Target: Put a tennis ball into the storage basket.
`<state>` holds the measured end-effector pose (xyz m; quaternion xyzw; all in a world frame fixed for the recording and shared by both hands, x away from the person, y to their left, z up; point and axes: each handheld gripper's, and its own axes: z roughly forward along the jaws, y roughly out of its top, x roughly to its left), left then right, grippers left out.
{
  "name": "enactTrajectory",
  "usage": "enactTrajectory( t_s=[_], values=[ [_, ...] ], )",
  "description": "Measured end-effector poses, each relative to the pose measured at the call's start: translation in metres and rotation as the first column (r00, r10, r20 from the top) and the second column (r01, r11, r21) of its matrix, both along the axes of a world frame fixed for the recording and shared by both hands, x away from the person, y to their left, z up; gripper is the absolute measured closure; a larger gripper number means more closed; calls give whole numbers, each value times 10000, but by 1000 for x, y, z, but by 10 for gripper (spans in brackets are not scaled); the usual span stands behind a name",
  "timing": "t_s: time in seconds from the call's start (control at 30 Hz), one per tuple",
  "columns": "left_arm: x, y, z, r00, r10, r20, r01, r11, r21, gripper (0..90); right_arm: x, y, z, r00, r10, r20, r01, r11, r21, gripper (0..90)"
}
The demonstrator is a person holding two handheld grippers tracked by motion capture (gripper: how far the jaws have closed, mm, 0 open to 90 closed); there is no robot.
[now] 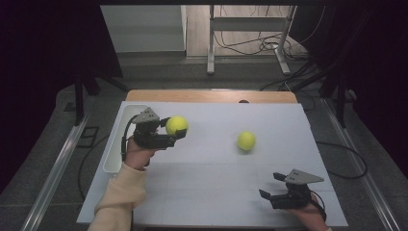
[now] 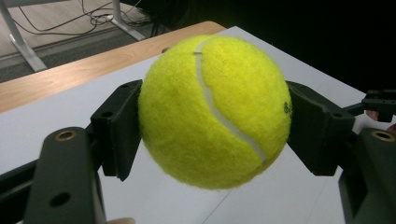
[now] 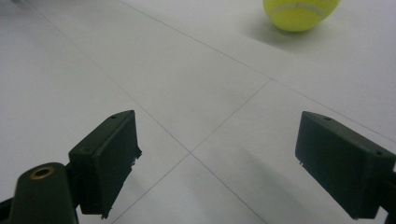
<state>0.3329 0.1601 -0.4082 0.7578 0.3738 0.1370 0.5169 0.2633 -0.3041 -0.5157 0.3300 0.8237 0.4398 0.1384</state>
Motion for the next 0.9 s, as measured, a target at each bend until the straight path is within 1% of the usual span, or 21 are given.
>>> enactTrajectory(
  t_s=[0.3,0.5,0.57,0.6,0.63,0.67,0.77,0.9],
  values=[
    [0,7,2,9997,211,98,-211,9998,-63,266,0,0,0,10000,13,-2,-13,10000,-13,136],
    [0,14,4,9988,456,154,-454,9989,-128,266,0,0,0,10000,13,1,-13,10000,3,136],
    [0,14,4,9987,483,177,-481,9988,-106,266,0,0,0,10000,9,-7,-9,10000,-27,136],
    [-1,16,5,9977,625,264,-626,9980,38,266,0,0,0,10000,6,-5,-6,10000,-16,136],
    [-1,16,5,9977,625,264,-626,9980,38,266,0,0,0,10000,6,-5,-6,10000,-16,136],
    [-1,16,6,9966,746,336,-752,9970,164,266,1,0,0,10000,13,-6,-13,10000,-4,136],
    [-1,20,8,9955,858,392,-863,9962,107,266,1,-1,1,10000,45,-3,-45,10000,9,136],
    [2,25,8,9942,1012,362,-1012,9949,-11,266,1,-1,0,9999,99,-27,-99,9999,45,136]
  ],
)
